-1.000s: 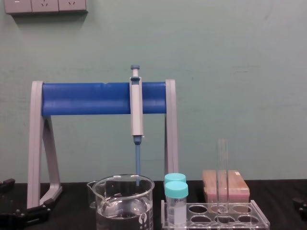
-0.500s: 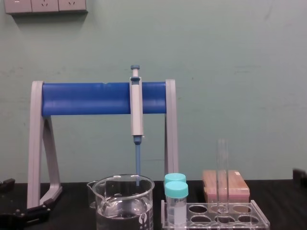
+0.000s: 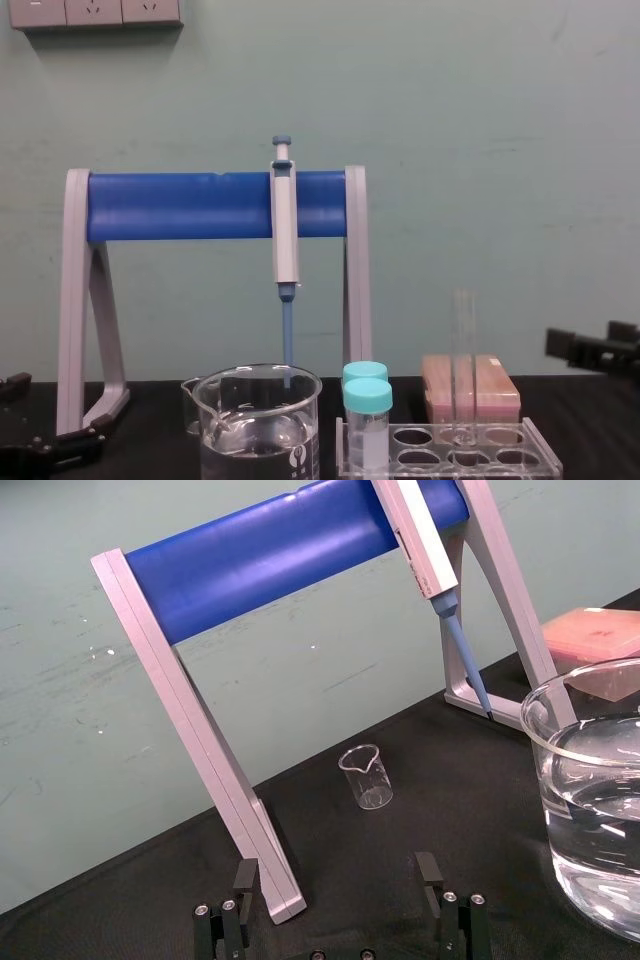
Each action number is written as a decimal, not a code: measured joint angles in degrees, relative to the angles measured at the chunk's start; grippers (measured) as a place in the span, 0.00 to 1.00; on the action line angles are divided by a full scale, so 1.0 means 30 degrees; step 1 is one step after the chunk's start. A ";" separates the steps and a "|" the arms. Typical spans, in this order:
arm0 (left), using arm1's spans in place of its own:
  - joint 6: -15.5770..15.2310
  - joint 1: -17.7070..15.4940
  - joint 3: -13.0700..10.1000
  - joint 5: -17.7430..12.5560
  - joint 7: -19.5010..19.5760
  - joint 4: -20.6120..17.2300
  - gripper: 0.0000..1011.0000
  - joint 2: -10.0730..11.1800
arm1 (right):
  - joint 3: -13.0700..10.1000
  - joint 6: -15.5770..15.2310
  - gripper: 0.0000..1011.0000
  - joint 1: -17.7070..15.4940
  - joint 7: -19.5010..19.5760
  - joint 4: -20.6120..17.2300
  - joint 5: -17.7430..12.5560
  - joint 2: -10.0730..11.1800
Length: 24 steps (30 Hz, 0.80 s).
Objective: Hold the test tube with one hand and immerse one end into the beaker, then return it to the test tube rack.
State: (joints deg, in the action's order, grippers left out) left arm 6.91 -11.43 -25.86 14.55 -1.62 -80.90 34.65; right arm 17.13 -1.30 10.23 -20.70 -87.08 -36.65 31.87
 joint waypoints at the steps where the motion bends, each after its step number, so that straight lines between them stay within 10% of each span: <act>1: 0.0000 0.0000 0.0000 0.0000 0.0000 0.0000 0.99 0.0000 | 0.0069 -0.0075 0.99 0.0006 -0.0154 -0.0028 0.0008 0.0003; 24: 0.0000 0.0001 0.0001 0.0000 0.0000 0.0000 0.99 0.0000 | 0.1896 -0.0454 0.99 0.2451 -0.2946 0.1947 0.1428 -0.1143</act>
State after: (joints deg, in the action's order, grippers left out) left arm 6.91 -11.43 -25.86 14.55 -1.62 -80.90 34.65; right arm 22.81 -2.66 17.58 -29.53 -81.24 -32.37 28.44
